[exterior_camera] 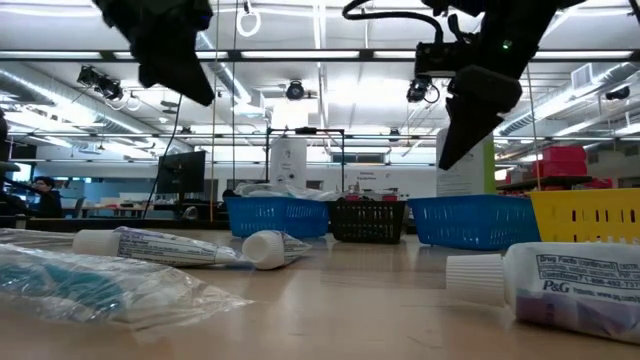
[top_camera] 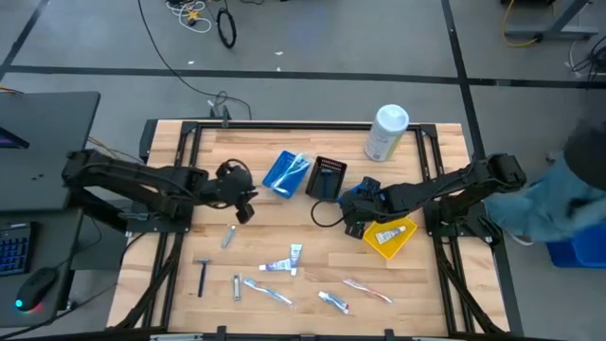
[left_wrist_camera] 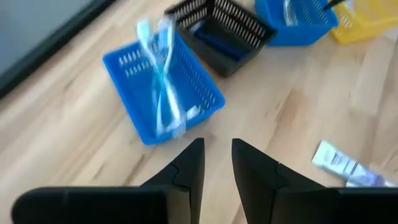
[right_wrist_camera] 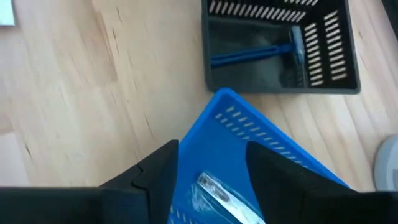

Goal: Pick & Place Travel size toiletries
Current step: Put the blue razor into the black basket

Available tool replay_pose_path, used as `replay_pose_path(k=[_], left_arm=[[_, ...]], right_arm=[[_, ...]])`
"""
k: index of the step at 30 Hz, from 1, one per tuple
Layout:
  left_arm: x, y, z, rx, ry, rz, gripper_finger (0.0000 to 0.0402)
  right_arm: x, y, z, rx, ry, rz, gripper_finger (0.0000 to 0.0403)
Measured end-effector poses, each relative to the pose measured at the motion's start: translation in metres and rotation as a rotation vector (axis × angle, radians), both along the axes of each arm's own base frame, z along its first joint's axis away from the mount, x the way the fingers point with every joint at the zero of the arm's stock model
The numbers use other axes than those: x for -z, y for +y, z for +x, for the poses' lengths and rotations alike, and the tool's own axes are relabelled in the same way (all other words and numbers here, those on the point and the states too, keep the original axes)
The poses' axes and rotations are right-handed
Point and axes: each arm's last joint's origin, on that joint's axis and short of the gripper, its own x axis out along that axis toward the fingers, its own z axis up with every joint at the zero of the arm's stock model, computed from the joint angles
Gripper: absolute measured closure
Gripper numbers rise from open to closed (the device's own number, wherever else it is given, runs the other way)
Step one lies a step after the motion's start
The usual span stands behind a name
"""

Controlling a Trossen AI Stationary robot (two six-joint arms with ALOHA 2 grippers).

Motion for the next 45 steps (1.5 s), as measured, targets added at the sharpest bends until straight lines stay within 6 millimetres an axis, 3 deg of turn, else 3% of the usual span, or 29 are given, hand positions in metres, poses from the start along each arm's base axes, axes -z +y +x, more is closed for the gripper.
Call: replay_pose_path(k=[7,16,24,30,40,45], left_arm=[[0.03,0.002,-0.023,-0.093,-0.038,-0.132,0.0313],[0.062,-0.011,-0.022,-0.019,0.056,-0.368,0.0312],[0.064,-0.028,-0.016,-0.01,0.154,-0.555,0.0312],[0.064,-0.043,-0.028,-0.081,0.3,-0.756,0.0306],[0.065,-0.075,-0.045,-0.174,0.463,-0.972,0.0237],[0.065,-0.094,-0.058,-0.071,0.532,-0.951,0.0209]], right_arm=[[-0.001,0.001,0.005,-0.006,-0.054,0.007,0.0205],[-0.007,0.003,0.016,-0.095,-0.157,-0.016,0.0215],[-0.009,0.003,0.019,-0.174,-0.161,-0.061,0.0203],[-0.012,0.003,0.023,-0.284,-0.161,-0.129,0.0193],[-0.016,-0.011,0.03,-0.331,-0.185,-0.197,0.0185],[-0.016,-0.021,0.031,-0.309,-0.182,-0.199,0.0193]])
